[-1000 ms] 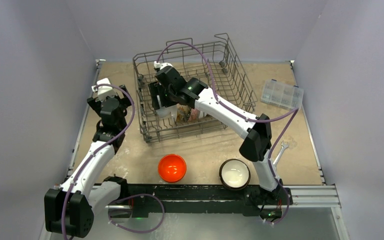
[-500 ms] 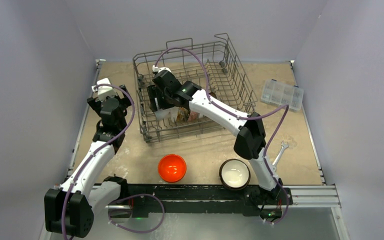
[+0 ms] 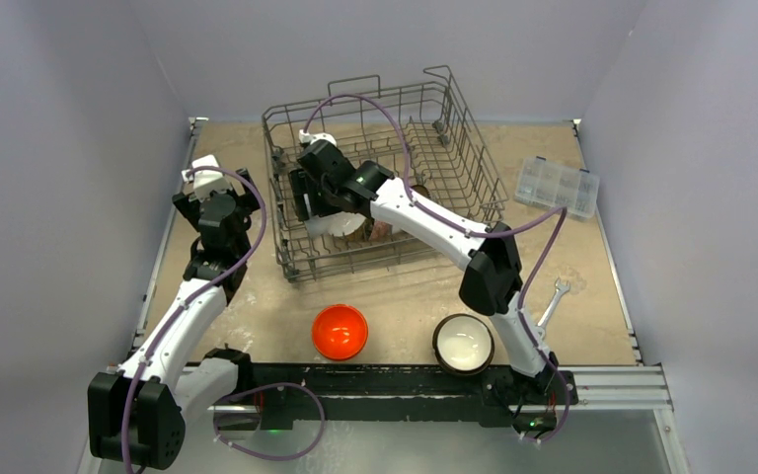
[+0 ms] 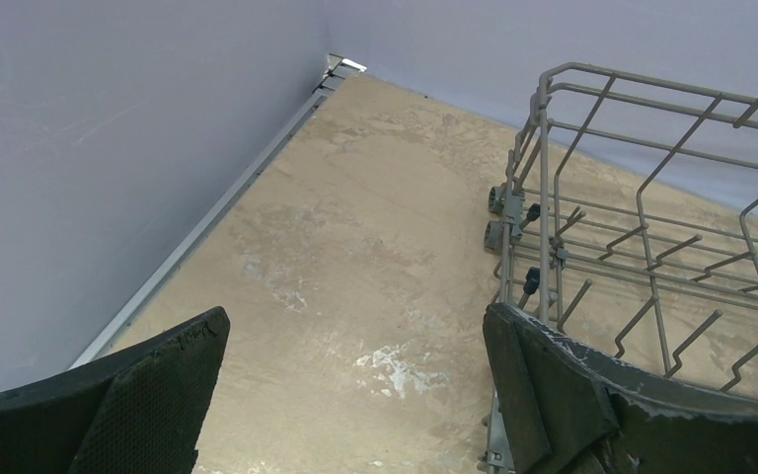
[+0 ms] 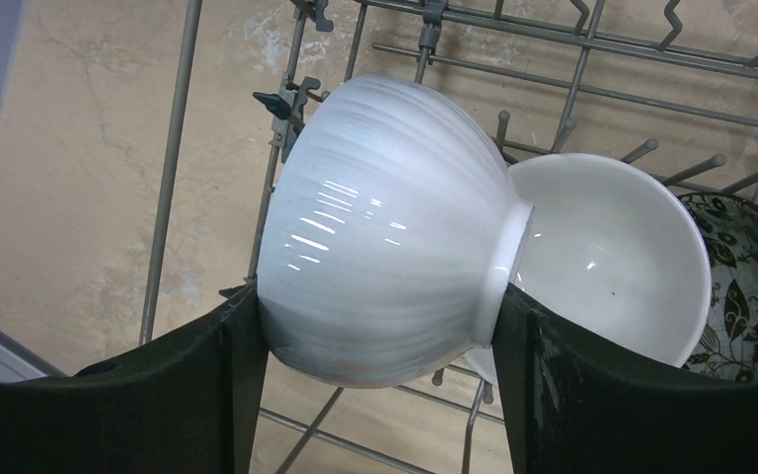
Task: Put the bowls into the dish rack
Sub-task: Place the bowl in the dish rack.
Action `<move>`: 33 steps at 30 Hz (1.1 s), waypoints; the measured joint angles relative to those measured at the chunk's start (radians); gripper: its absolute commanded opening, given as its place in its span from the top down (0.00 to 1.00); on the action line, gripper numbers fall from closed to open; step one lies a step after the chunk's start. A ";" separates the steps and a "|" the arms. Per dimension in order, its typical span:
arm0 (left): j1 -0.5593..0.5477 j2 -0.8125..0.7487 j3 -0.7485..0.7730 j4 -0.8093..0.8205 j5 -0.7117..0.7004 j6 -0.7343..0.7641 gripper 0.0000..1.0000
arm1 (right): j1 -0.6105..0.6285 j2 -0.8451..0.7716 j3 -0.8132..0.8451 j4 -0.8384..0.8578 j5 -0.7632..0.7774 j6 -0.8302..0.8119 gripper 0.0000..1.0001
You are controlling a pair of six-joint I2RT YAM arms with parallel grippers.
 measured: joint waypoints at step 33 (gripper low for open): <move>0.000 0.000 0.000 0.001 0.001 0.004 0.01 | -0.023 0.012 -0.080 0.030 -0.107 0.010 0.01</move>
